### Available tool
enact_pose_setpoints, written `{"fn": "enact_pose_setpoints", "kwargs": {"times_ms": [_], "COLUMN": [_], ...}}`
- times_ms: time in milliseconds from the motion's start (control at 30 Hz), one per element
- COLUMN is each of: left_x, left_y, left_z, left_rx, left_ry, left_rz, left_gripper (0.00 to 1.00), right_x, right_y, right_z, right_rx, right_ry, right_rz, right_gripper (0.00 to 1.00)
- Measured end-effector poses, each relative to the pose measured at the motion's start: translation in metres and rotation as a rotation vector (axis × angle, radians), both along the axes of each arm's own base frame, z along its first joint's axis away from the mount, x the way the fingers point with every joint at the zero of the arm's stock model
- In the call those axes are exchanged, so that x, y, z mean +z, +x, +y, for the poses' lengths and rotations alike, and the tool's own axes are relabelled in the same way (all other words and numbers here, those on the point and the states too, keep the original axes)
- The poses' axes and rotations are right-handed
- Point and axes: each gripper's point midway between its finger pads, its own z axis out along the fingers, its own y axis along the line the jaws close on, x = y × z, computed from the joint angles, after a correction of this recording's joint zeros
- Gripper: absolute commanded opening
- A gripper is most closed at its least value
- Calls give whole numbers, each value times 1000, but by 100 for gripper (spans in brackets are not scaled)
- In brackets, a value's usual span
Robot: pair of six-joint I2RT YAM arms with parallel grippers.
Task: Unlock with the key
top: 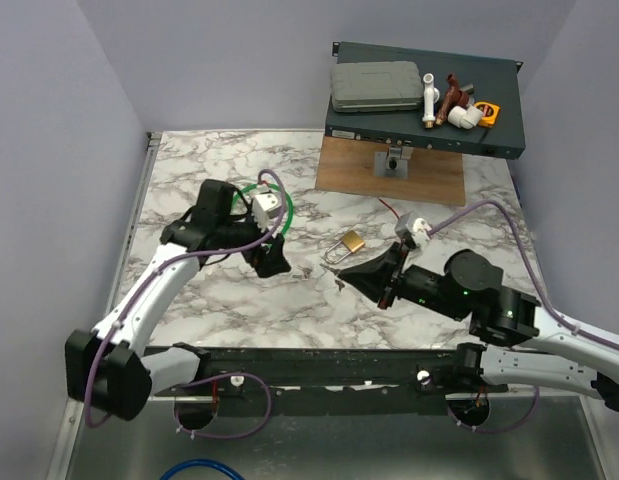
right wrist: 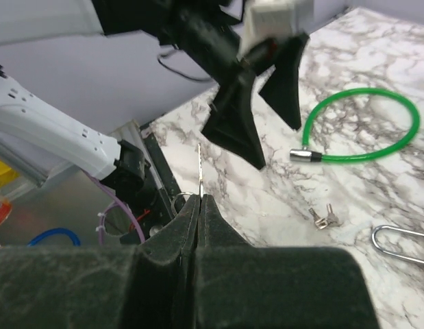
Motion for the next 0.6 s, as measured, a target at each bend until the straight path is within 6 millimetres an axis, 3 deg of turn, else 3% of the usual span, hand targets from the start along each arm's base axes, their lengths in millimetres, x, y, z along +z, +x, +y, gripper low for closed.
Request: {"fn": "enact_pose_setpoints", "kwargs": {"times_ms": [33, 133, 233, 400, 600], "left_x": [-11, -37, -54, -74, -107], "left_y": [7, 18, 30, 70, 86], "left_z": [-8, -37, -65, -108, -134], "left_rx": [-2, -44, -77, -94, -112], "left_ry": [17, 72, 121, 204, 303], "left_rz": [18, 32, 51, 35, 27], "left_gripper": [82, 29, 3, 0, 0], "right_x": [5, 19, 25, 26, 35], "right_y": [0, 1, 3, 7, 7], "right_z": [-8, -26, -37, -43, -47], "right_rx": [-18, -61, -92, -124, -132], "right_ry": [16, 59, 79, 74, 78], "right_rz": [-4, -13, -18, -16, -21], "right_gripper": [1, 1, 1, 1, 1]}}
